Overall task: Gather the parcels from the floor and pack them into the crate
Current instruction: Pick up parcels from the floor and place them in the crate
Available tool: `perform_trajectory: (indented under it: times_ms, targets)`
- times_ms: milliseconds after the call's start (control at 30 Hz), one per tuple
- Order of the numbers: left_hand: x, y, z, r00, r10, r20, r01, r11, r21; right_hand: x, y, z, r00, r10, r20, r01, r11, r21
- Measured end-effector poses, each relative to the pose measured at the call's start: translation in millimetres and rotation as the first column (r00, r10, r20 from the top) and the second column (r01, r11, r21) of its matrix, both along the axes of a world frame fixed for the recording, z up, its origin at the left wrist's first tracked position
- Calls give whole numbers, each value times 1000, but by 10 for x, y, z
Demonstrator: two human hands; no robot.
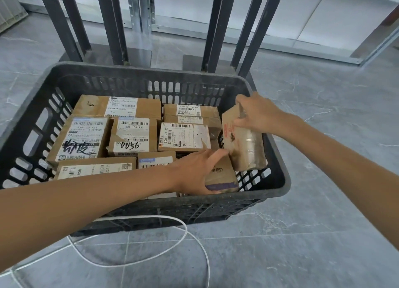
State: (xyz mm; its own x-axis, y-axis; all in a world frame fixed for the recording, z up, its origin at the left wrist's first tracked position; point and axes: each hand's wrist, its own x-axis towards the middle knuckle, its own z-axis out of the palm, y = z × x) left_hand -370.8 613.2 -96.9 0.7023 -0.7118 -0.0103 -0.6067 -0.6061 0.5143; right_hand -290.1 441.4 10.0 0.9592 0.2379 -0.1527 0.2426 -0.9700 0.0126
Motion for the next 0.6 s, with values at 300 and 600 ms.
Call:
perform_trajectory:
  times_ms: [300, 600]
  targets:
    - [38, -22, 20, 999, -1, -38, 3, 1000, 29, -106, 170, -147, 887, -130, -443, 121, 991, -49]
    - [47, -81, 32, 999, -46, -22, 48, 994, 97, -243, 229, -588, 952, -170, -256, 168, 985, -29]
